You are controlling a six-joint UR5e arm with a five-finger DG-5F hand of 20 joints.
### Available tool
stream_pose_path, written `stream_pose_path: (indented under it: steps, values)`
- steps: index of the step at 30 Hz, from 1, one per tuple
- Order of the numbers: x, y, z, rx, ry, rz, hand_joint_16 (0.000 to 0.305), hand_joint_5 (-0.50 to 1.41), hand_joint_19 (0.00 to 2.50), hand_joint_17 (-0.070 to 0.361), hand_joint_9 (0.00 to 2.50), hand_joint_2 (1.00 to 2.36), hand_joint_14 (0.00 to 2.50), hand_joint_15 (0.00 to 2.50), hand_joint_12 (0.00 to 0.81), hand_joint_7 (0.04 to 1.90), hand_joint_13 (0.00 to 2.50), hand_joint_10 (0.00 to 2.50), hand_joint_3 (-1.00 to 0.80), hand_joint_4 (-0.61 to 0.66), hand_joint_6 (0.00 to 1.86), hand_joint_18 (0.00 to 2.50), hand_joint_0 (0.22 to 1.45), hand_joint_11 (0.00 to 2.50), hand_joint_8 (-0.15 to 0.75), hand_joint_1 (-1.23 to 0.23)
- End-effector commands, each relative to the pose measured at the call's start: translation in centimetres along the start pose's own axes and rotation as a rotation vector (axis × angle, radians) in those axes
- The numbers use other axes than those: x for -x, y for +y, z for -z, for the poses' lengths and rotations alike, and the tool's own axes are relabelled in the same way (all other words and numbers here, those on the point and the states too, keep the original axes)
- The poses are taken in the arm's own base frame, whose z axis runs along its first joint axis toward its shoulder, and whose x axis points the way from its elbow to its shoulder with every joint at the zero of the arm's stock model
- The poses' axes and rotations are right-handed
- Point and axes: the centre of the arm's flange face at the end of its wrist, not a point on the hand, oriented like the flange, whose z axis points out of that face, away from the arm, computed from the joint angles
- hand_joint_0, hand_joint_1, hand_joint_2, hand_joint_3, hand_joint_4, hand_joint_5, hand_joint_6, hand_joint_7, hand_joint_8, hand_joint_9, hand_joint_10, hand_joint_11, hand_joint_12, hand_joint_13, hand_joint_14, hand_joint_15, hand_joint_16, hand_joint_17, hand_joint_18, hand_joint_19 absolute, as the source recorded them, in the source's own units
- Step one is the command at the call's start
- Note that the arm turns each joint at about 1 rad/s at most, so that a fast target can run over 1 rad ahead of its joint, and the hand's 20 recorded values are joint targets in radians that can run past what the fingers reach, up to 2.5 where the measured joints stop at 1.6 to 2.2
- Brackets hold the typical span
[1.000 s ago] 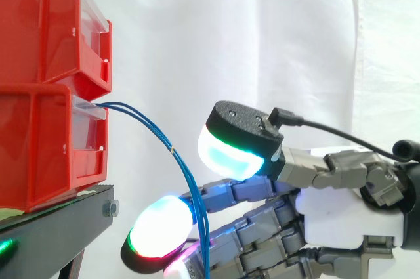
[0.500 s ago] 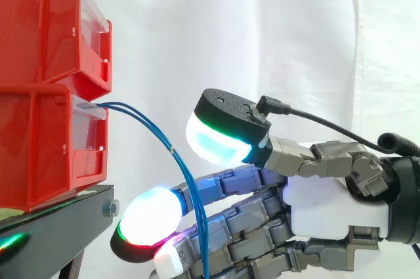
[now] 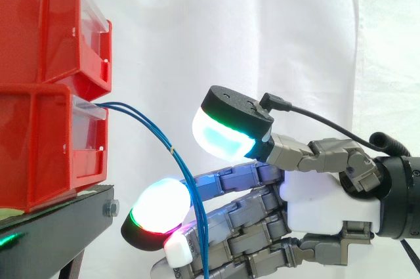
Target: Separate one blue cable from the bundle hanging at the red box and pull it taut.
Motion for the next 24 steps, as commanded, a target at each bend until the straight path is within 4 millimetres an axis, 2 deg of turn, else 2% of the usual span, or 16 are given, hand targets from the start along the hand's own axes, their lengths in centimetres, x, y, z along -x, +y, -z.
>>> stream_pose_path:
  steps: [1,14,24]
  values:
    - [0.15,-0.09,-0.04,0.002,0.02,-0.036,0.036,-0.13,0.41,0.082,0.73,1.01,0.01,0.29,0.288,1.16,0.57,0.02,-0.43,0.22,0.5,0.51,0.61,0.5,0.298,-0.59]
    - [0.17,0.18,-0.31,0.028,0.021,-0.101,0.036,-0.13,0.42,0.08,0.74,1.01,0.01,0.3,0.291,1.24,0.6,0.02,-0.44,0.19,0.5,0.51,0.62,0.51,0.292,-0.65]
    - [0.2,-0.07,-0.54,0.048,0.016,-0.112,0.035,-0.13,0.42,0.08,0.74,1.0,0.01,0.31,0.291,1.24,0.6,0.02,-0.46,0.19,0.5,0.51,0.61,0.51,0.292,-0.64]
